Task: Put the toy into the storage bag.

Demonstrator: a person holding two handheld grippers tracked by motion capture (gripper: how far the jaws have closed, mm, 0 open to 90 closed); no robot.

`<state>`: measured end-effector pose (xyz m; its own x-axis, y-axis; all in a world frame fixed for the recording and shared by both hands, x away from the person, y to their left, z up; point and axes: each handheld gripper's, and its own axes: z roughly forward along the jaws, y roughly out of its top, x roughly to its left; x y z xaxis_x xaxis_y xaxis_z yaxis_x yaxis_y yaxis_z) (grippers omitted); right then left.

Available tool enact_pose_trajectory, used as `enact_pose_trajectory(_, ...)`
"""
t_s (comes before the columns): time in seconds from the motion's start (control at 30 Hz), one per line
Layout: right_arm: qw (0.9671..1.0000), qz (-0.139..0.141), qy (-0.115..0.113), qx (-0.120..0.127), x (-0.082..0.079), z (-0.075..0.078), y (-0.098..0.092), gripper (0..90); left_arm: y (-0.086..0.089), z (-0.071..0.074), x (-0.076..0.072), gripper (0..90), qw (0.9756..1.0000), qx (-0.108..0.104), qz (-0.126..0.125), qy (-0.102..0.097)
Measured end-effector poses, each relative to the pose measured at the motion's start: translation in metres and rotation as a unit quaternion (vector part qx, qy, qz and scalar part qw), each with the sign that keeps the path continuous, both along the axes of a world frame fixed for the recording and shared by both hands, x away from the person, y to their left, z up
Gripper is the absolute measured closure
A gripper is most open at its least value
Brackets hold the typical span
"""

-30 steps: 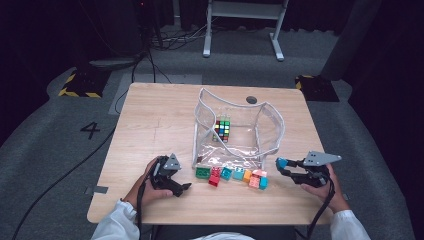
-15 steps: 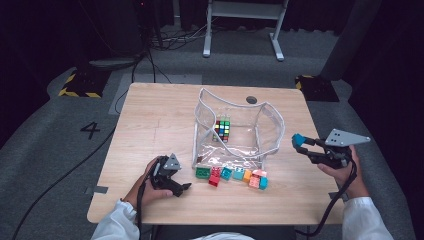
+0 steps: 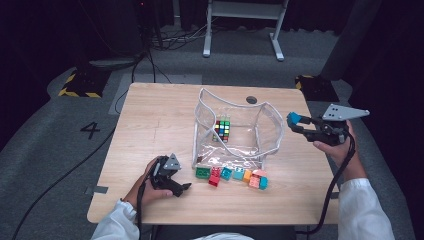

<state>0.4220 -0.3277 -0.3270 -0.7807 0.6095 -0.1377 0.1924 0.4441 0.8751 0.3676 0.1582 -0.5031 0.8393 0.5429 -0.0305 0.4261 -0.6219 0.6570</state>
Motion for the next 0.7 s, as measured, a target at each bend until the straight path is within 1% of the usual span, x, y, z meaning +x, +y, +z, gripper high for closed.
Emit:
enact_pose_trajectory(0.13, 0.9999, 0.013, -0.001, 0.003, 0.008, 0.008, 0.012, 59.4, 0.0, 0.0, 0.0, 4.1, 1.0, 0.0, 0.0, 0.0)
enact_pose_trajectory(0.27, 0.9996, 0.027, -0.001, 0.0, 0.015, 0.012, 0.027, 59.4, 0.0, 0.0, 0.0, 4.1, 1.0, 0.0, 0.0, 0.0)
enact_pose_trajectory(0.3, 0.9996, 0.028, 0.0, -0.002, 0.016, 0.012, 0.031, 59.4, 0.0, 0.0, 0.0, 4.1, 1.0, 0.0, 0.0, 0.0)
enact_pose_trajectory(0.33, 0.9994, 0.034, -0.004, -0.009, 0.018, 0.012, 0.034, 59.4, 0.0, 0.0, 0.0, 4.1, 1.0, 0.0, 0.0, 0.0)
enact_pose_trajectory(0.37, 0.9994, 0.035, 0.003, -0.006, 0.02, 0.012, 0.038, 59.4, 0.0, 0.0, 0.0, 4.1, 1.0, 0.0, 0.0, 0.0)
enact_pose_trajectory(0.5, 0.9984, 0.052, 0.005, -0.02, 0.027, 0.01, 0.052, 59.4, 0.0, 0.0, 0.0, 4.1, 1.0, 0.0, 0.0, -0.001)
enact_pose_trajectory(0.53, 0.9983, 0.053, 0.011, -0.02, 0.028, 0.01, 0.056, 59.4, 0.0, 0.0, 0.0, 4.1, 1.0, 0.0, 0.0, 0.0)
enact_pose_trajectory(0.67, 0.9969, 0.071, 0.014, -0.031, 0.033, 0.007, 0.07, 59.4, 0.0, 0.0, 0.0, 4.1, 1.0, 0.0, 0.0, -0.001)
enact_pose_trajectory(0.7, 0.9963, 0.077, 0.011, -0.038, 0.035, 0.006, 0.073, 59.4, 0.0, 0.0, 0.0, 4.1, 1.0, 0.0, 0.0, -0.001)
